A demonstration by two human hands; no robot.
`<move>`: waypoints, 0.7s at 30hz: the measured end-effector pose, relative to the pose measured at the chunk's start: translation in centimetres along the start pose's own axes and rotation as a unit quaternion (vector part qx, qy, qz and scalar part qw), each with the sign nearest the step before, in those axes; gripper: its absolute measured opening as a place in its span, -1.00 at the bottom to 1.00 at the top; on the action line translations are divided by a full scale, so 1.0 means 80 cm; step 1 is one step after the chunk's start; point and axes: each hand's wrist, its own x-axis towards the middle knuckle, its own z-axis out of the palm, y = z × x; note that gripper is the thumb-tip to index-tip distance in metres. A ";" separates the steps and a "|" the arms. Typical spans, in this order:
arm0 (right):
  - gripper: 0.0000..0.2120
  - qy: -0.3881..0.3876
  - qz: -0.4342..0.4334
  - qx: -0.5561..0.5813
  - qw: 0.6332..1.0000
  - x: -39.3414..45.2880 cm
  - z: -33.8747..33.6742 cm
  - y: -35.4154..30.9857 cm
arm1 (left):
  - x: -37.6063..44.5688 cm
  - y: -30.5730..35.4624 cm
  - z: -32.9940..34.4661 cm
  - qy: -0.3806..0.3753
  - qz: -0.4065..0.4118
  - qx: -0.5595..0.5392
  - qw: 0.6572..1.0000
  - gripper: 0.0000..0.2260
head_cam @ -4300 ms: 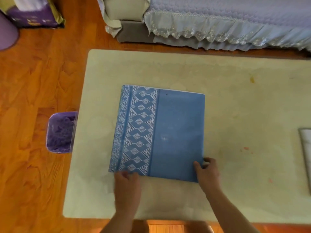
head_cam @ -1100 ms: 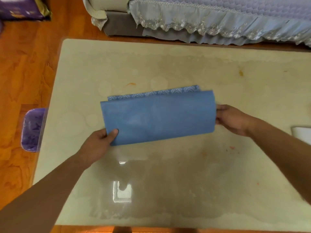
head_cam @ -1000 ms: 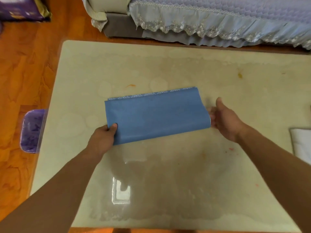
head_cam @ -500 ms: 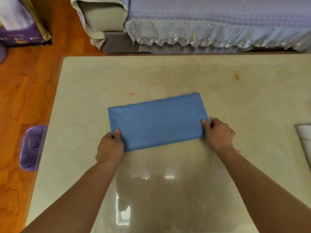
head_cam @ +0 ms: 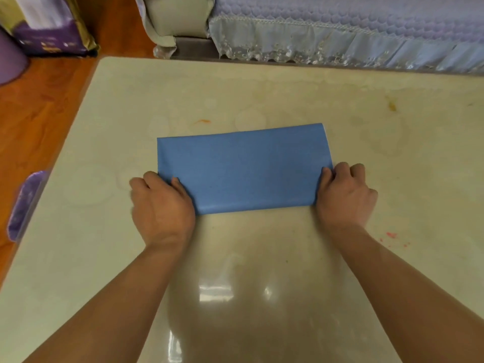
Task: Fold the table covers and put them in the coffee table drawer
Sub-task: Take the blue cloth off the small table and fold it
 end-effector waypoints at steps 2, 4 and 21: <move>-0.71 -0.007 -0.018 -0.024 1.000 0.002 -0.001 0.002 | 0.001 -0.004 0.002 -0.002 0.148 0.070 0.986 -0.52; -0.71 -0.016 -0.024 -0.033 0.999 0.004 -0.002 0.003 | 0.017 -0.003 0.003 -0.062 0.300 0.116 0.945 -0.39; -0.44 -0.188 -0.310 -0.008 0.932 -0.046 0.045 -0.206 | 0.040 -0.001 0.031 -0.183 0.296 0.180 0.920 -0.45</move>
